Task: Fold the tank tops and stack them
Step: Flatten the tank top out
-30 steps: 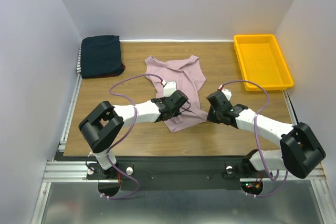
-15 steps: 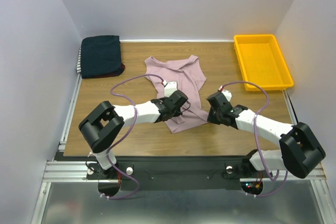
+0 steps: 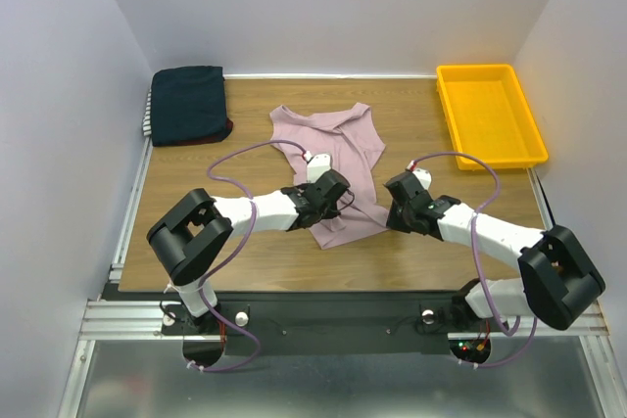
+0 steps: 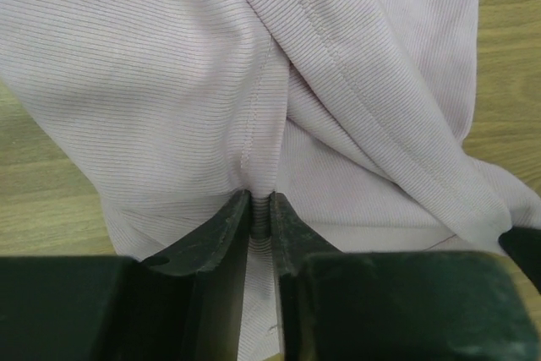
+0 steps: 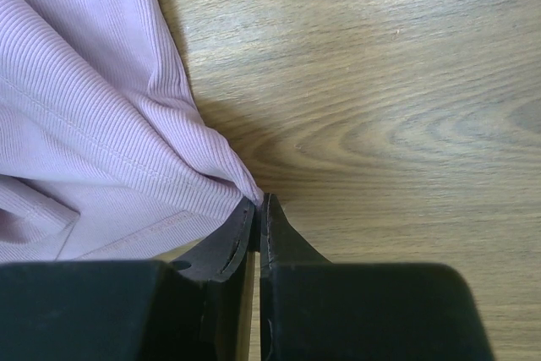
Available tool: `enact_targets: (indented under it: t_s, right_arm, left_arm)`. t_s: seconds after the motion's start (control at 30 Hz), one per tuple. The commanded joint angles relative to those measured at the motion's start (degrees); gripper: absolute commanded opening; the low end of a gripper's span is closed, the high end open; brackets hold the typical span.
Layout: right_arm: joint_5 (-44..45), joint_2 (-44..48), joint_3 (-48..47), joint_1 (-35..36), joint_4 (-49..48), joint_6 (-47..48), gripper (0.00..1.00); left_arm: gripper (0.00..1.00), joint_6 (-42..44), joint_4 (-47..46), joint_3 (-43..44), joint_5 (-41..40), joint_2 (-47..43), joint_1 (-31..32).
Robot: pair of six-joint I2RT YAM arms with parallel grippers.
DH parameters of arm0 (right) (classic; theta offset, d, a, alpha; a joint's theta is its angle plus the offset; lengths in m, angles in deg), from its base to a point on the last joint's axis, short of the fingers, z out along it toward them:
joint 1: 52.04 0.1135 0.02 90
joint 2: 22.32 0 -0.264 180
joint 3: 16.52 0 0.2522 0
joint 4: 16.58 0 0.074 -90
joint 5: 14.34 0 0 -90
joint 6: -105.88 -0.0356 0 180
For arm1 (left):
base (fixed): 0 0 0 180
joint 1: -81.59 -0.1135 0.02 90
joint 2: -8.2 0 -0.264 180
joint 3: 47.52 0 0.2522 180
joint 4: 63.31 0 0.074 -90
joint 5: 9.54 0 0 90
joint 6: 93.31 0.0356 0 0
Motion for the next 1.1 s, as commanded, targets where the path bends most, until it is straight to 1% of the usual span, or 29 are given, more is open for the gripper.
enact_targets:
  t_s: [0.0, 0.07, 0.1, 0.2, 0.3, 0.33, 0.47, 0.63, 0.83, 1.07]
  right_arm:
    - [1.35, -0.12, 0.15, 0.42, -1.97, -0.57, 0.0]
    - [1.35, -0.21, 0.23, 0.33, -1.97, -0.57, 0.0]
    - [1.52, -0.3, 0.23, 0.33, -1.88, -0.49, 0.0]
    - [1.79, -0.56, 0.15, 0.42, -1.97, -0.57, 0.0]
    - [2.57, -0.65, -0.03, 0.33, -1.88, -0.66, 0.0]
    - [2.84, -0.56, -0.03, 0.33, -1.88, -0.75, 0.0]
    - [4.07, -0.21, -0.55, -0.28, -1.79, -0.57, 0.0]
    - [4.07, 0.49, -1.17, -2.92, -1.53, 0.57, 0.0]
    - [3.63, 1.55, -1.87, -5.38, -0.83, 2.06, 0.0]
    - [3.02, 4.18, -3.89, -10.21, 1.19, 4.08, 0.0]
  left_arm:
    - [0.22, 0.29, -1.12, -1.1, -0.56, -0.07, -0.25]
    - [0.2, 0.11, -1.04, -1.19, -0.73, -0.24, -0.25]
    - [0.14, 0.11, -1.04, -1.28, -0.73, -0.68, -0.34]
    - [0.13, 0.11, -1.04, -1.45, -1.08, -1.99, -0.34]
    - [0.03, -0.15, -0.51, -2.16, -1.79, -4.02, -0.43]
    - [0.02, -0.33, -0.42, -2.42, -1.96, -4.63, -0.52]
    - [0.0, -1.91, 1.6, -4.44, -3.45, -8.23, -1.57]
    - [0.0, -2.79, 4.06, -8.13, -5.13, -16.14, -5.08]
    - [0.0, -1.91, 4.24, -12.61, -1.62, -22.91, -11.14]
    - [0.0, -2.09, 3.8, -16.65, 0.93, -26.17, -13.26]
